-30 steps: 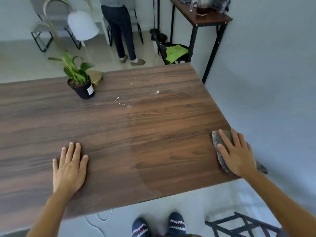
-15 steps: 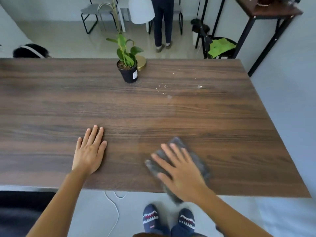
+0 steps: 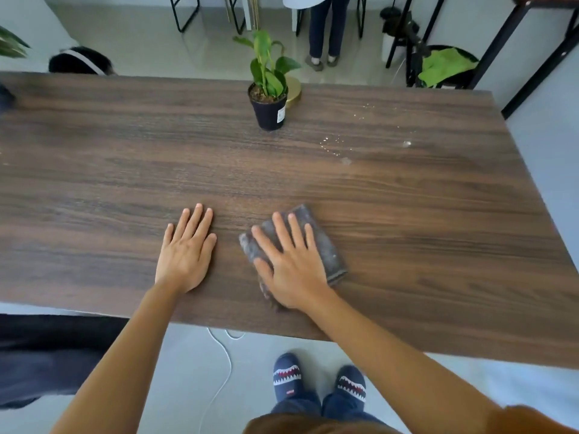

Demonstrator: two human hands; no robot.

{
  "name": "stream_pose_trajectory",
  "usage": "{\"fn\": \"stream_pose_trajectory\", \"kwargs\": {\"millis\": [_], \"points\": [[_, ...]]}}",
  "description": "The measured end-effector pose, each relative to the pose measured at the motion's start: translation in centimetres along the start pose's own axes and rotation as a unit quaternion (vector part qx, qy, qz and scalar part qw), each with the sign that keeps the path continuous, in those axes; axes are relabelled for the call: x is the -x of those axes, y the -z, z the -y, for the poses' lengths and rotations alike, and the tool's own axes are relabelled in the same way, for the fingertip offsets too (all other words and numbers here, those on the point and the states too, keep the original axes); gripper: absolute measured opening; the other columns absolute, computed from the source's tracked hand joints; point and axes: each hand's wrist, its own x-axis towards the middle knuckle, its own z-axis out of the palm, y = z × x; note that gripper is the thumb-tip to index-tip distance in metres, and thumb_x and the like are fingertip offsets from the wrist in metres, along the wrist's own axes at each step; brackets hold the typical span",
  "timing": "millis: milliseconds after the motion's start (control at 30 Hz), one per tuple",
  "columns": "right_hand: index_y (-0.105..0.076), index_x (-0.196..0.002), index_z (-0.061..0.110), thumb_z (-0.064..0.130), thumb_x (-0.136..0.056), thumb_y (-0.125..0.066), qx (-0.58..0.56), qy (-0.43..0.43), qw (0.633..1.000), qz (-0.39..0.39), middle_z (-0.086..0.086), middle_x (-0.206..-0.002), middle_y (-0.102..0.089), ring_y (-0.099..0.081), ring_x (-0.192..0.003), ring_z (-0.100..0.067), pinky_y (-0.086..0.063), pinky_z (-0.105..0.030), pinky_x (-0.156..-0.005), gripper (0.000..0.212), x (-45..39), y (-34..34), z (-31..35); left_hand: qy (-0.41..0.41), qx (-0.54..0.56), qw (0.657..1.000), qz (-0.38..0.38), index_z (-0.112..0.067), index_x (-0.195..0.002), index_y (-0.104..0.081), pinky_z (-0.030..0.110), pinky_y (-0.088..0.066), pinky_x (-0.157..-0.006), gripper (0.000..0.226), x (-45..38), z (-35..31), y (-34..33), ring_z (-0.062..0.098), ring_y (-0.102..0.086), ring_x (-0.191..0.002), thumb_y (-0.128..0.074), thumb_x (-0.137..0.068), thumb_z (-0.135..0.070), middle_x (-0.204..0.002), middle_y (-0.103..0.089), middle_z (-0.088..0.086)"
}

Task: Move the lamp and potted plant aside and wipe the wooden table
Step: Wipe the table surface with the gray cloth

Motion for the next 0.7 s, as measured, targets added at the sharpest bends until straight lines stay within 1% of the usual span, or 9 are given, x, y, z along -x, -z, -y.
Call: {"fn": "stream_pose_trajectory", "kwargs": {"millis": [67, 133, 233, 300, 367, 433, 567, 633, 700], "points": [[-0.023, -0.152, 0.035, 0.051, -0.098, -0.028, 0.012, 0.078, 0.997, 0.014, -0.006, -0.163, -0.015, -0.010, -0.149, -0.032, -0.012, -0.055, -0.119, 0.056, 5.5, 0.2, -0.9, 0.006, -0.001, 1.000, -0.003, -0.025, -0.151, -0.013, 0.045, -0.006, -0.118, 0.066, -0.4, 1.1, 0.2, 0.018, -0.001, -0.148, -0.008, -0.090, -0.051, -0.160, -0.008, -0.004], [-0.016, -0.153, 0.039, 0.054, -0.100, -0.023, 0.026, 0.061, 0.998, 0.016, -0.001, -0.163, -0.013, -0.009, -0.150, -0.028, -0.017, -0.054, -0.118, 0.055, 9.8, 1.0, -5.9, 0.010, -0.005, 1.000, -0.008, -0.025, -0.151, -0.014, 0.045, -0.006, -0.118, 0.067, -0.5, 1.8, 0.4, 0.019, -0.002, -0.148, -0.007, -0.089, -0.052, -0.160, -0.009, -0.003], [-0.018, -0.152, 0.040, 0.060, -0.097, -0.014, 0.061, -0.099, 0.993, 0.004, -0.005, -0.162, -0.018, -0.017, -0.148, -0.032, -0.025, -0.059, -0.113, 0.059, 11.5, 3.5, -14.9, 0.008, -0.007, 1.000, -0.014, -0.023, -0.151, -0.015, 0.046, -0.006, -0.117, 0.066, -0.5, 1.5, 0.3, 0.020, -0.002, -0.148, -0.008, -0.090, -0.049, -0.160, -0.009, -0.003], [-0.019, -0.153, 0.037, 0.062, -0.093, -0.012, 0.054, -0.216, 0.975, -0.001, -0.010, -0.162, -0.016, -0.014, -0.147, -0.036, -0.018, -0.060, -0.115, 0.064, 8.3, 4.6, -17.7, 0.012, -0.005, 1.000, -0.016, -0.023, -0.151, -0.014, 0.046, -0.005, -0.117, 0.065, -0.6, 1.4, 0.4, 0.020, -0.002, -0.148, -0.009, -0.091, -0.048, -0.160, -0.009, -0.003], [-0.012, -0.154, 0.035, 0.059, -0.095, -0.014, 0.028, -0.332, 0.943, -0.016, -0.012, -0.163, -0.006, -0.003, -0.148, -0.037, -0.007, -0.060, -0.117, 0.064, 2.5, 4.9, -16.8, 0.011, -0.002, 1.000, -0.014, -0.023, -0.151, -0.014, 0.045, -0.004, -0.117, 0.064, -0.7, 1.4, 0.4, 0.020, -0.001, -0.148, -0.011, -0.092, -0.048, -0.160, -0.008, -0.004], [-0.005, -0.154, 0.033, 0.055, -0.097, -0.015, 0.018, -0.359, 0.933, -0.016, -0.013, -0.163, 0.002, 0.005, -0.148, -0.038, 0.000, -0.060, -0.117, 0.062, -3.5, 4.1, -12.8, 0.008, 0.002, 1.000, -0.010, -0.024, -0.151, -0.014, 0.044, -0.003, -0.117, 0.062, -0.5, 1.7, 0.4, 0.019, -0.001, -0.148, -0.012, -0.093, -0.046, -0.160, -0.008, -0.004], [-0.007, -0.155, 0.032, 0.052, -0.098, -0.019, 0.003, -0.143, 0.990, 0.012, -0.013, -0.163, 0.004, 0.007, -0.148, -0.038, 0.005, -0.057, -0.117, 0.061, -7.2, 0.0, 0.7, 0.012, 0.013, 1.000, -0.009, -0.023, -0.151, -0.015, 0.043, -0.004, -0.118, 0.061, -0.7, 3.0, 1.1, 0.019, -0.002, -0.148, -0.014, -0.094, -0.045, -0.160, -0.009, -0.005], [-0.019, -0.153, 0.032, 0.050, -0.097, -0.028, -0.003, -0.007, 1.000, 0.016, -0.013, -0.163, -0.007, -0.002, -0.149, -0.037, -0.002, -0.057, -0.118, 0.059, -3.5, -1.3, 5.6, 0.018, 0.012, 1.000, -0.006, -0.023, -0.151, -0.015, 0.044, -0.003, -0.118, 0.061, -0.6, 3.6, 1.3, 0.019, -0.001, -0.148, -0.014, -0.094, -0.044, -0.160, -0.008, -0.004], [-0.024, -0.152, 0.034, 0.048, -0.098, -0.031, 0.004, 0.101, 0.995, 0.023, -0.009, -0.163, -0.014, -0.008, -0.149, -0.033, -0.008, -0.055, -0.119, 0.056, 1.6, -1.4, 5.9, 0.018, 0.011, 1.000, -0.006, -0.022, -0.151, -0.013, 0.044, -0.002, -0.118, 0.061, -0.5, 3.9, 1.3, 0.019, 0.000, -0.148, -0.014, -0.094, -0.044, -0.160, -0.008, -0.004]]}}
